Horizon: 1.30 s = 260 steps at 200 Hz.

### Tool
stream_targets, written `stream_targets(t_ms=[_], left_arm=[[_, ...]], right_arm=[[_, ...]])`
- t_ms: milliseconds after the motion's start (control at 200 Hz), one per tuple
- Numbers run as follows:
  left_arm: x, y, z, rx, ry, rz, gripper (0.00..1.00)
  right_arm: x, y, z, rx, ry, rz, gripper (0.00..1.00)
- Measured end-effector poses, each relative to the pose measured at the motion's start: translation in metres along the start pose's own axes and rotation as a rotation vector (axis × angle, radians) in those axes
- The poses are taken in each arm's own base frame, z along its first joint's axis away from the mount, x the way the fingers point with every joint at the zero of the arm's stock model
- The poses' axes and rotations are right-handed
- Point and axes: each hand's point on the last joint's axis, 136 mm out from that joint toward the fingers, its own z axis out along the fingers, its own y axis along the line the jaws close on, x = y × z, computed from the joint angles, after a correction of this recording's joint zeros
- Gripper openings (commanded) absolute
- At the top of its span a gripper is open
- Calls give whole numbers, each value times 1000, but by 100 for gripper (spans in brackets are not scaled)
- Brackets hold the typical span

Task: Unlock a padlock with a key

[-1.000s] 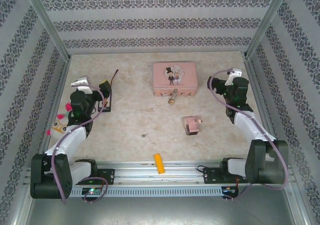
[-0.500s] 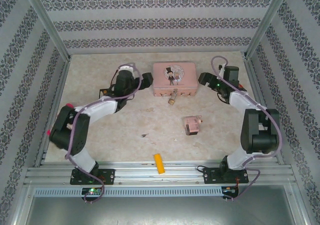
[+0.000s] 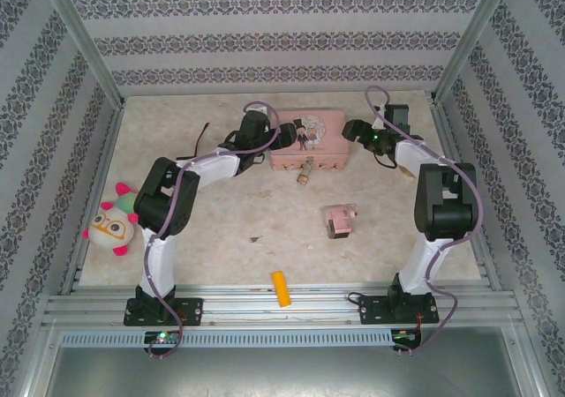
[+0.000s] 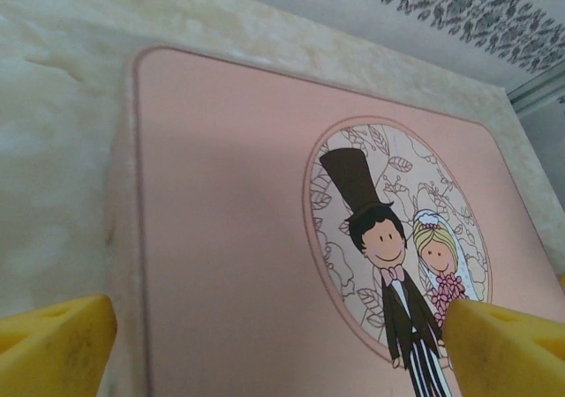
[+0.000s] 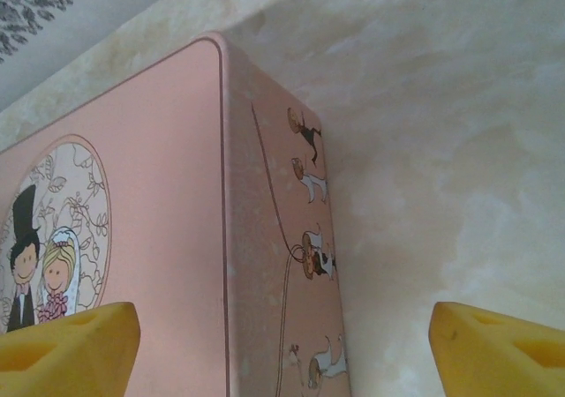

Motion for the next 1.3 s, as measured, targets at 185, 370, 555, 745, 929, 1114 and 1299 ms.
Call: stream_targets(t_ms=[185,370,555,745,929,1114,1299], left_arm=[[6,2,13,-13,22,0,87],[7,7,14,-32,21,-3,79],[13,20,14,-80,13,-8,69],[19,40,-14,-146,-39,-46,64],[33,71,-66,-277,-90,-78,64],[51,98,-118,-386,-127,-117,64],[62,115,-148,-455,-150,-140,65]], right_arm=[[11,11,18,-26,60,-2,73],[20,25,30,-47,97,-9,64],[19,31,35,-52,101,-9,55],[29,55,47,-91,123,-40,51],[63,101,58,-149,187,-98,51],[103,143,62,-193,254,-150,51],[128,169,63,-215,289,-180,52]])
